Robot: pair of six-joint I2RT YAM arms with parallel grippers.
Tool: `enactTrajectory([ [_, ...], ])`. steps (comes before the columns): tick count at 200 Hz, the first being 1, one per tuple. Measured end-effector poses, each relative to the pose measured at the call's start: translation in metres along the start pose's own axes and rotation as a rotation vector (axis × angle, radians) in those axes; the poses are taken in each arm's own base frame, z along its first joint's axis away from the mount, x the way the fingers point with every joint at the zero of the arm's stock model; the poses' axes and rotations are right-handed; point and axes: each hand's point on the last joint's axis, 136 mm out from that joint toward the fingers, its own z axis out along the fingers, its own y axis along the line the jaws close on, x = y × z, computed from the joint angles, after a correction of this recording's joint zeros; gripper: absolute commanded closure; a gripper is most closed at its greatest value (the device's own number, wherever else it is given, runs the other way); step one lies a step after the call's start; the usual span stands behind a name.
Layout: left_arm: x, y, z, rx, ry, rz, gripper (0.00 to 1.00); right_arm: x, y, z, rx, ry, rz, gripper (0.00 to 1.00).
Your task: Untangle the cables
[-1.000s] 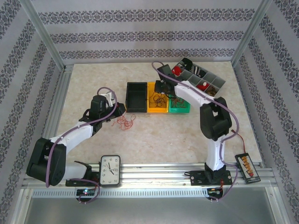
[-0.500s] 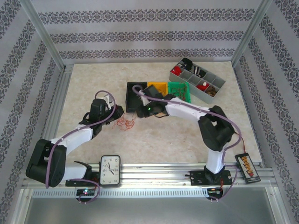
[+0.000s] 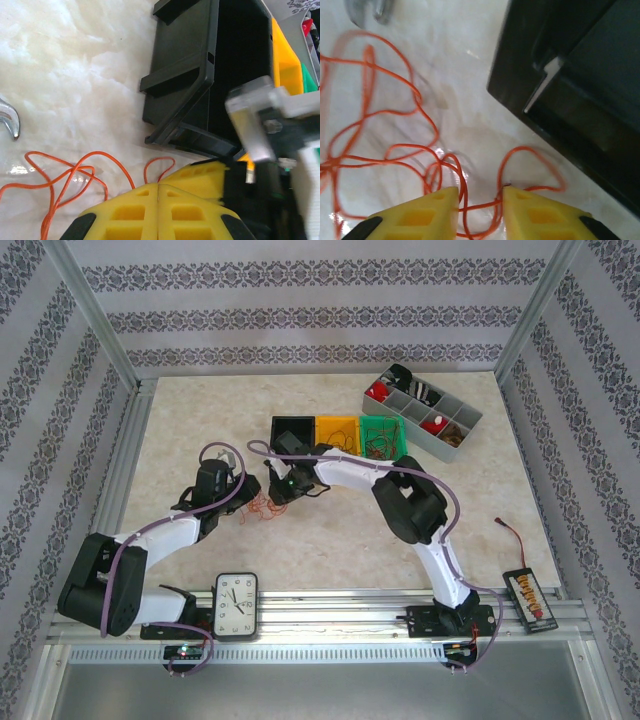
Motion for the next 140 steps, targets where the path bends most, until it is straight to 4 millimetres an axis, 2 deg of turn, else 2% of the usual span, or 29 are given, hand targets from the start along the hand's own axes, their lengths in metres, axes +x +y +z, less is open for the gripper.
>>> enactTrajectory([
  [33, -0.002, 0.008, -0.001, -0.040, -0.018, -0.003, 1.00, 0.002, -0.006, -0.001, 0.033, 0.000, -0.030, 0.99],
  [54, -0.005, 0.016, -0.003, -0.085, -0.042, -0.008, 1.00, 0.013, -0.014, -0.009, 0.074, -0.002, -0.030, 1.00],
  [76, -0.010, 0.027, -0.009, -0.149, -0.077, -0.018, 1.00, 0.036, -0.030, -0.028, 0.123, 0.004, 0.006, 1.00],
  [95, -0.013, 0.040, -0.015, -0.220, -0.107, -0.030, 1.00, 0.056, -0.058, -0.057, 0.191, -0.025, 0.095, 1.00],
  [123, -0.013, 0.059, -0.021, -0.321, -0.126, -0.042, 1.00, 0.082, -0.116, -0.112, 0.321, -0.128, 0.312, 1.00],
  [140, -0.012, 0.067, -0.024, -0.361, -0.128, -0.048, 1.00, 0.104, -0.151, -0.141, 0.395, -0.187, 0.465, 1.00],
])
